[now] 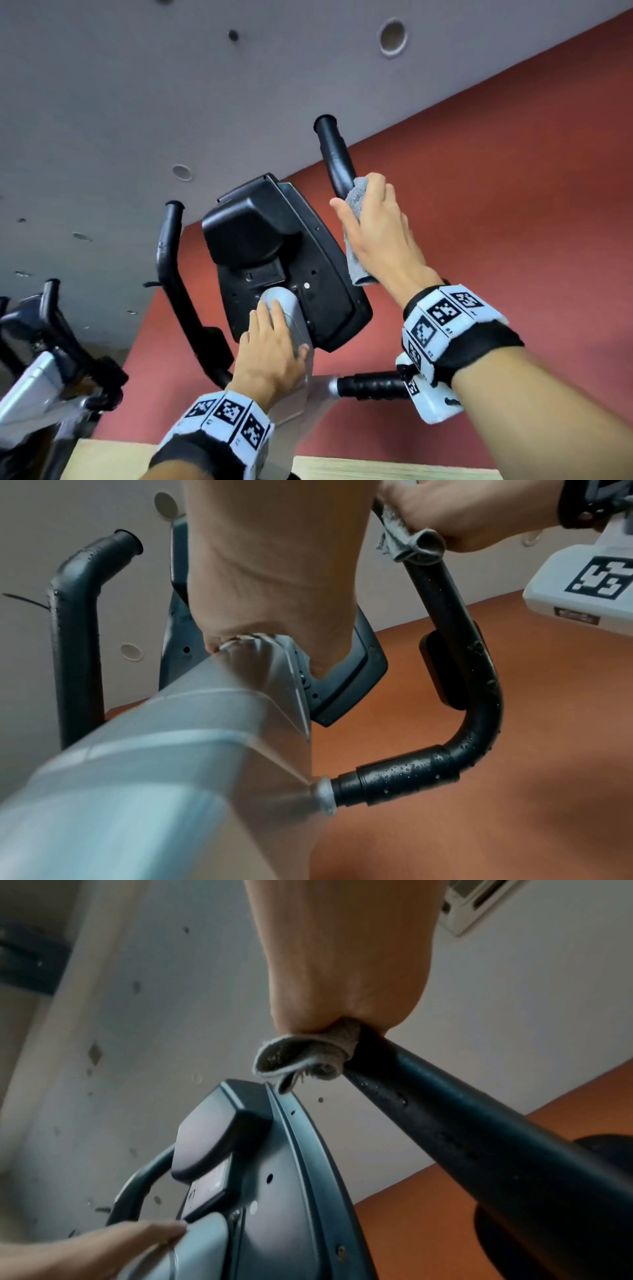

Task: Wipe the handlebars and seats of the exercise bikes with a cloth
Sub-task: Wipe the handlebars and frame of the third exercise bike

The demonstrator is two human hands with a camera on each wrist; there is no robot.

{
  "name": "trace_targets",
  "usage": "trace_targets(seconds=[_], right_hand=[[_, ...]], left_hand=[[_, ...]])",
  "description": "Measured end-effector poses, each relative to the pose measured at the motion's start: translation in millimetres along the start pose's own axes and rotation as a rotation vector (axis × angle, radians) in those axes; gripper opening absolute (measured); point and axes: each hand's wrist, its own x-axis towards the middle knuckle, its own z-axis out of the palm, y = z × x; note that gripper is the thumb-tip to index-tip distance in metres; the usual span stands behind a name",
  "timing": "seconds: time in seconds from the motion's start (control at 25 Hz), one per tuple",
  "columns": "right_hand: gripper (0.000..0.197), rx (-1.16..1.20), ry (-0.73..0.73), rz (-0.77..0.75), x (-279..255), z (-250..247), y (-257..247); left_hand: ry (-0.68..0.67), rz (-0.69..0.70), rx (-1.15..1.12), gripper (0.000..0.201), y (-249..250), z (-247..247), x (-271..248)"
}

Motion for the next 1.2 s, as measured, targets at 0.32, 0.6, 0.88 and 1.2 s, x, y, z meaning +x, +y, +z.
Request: trace_targets(seconds=[0.32, 0.6, 0.88, 1.2], right_hand=[[0.062, -0.497, 0.31, -0.361, 26.0, 29.8, 1.5], [0.062, -0.548, 0.302, -0.428, 44.6, 32.0, -3.3], [0.058, -0.568, 0.268, -0.405, 53.1, 33.7, -19.8], [0.061, -0.622, 0.356, -0.389, 6.9, 34.3, 20.3]], left_hand=[[0.005, 0.09, 0.028, 0.085, -18.8, 14.2, -9.1], [0.035, 0.117, -0.071, 0.101, -24.8, 22.9, -7.4], [0.024, 0.095, -0.089, 0.081, -26.5, 19.6, -8.1], [-0.009, 0.104, -0.094, 0.081, -27.3, 17.9, -7.2]])
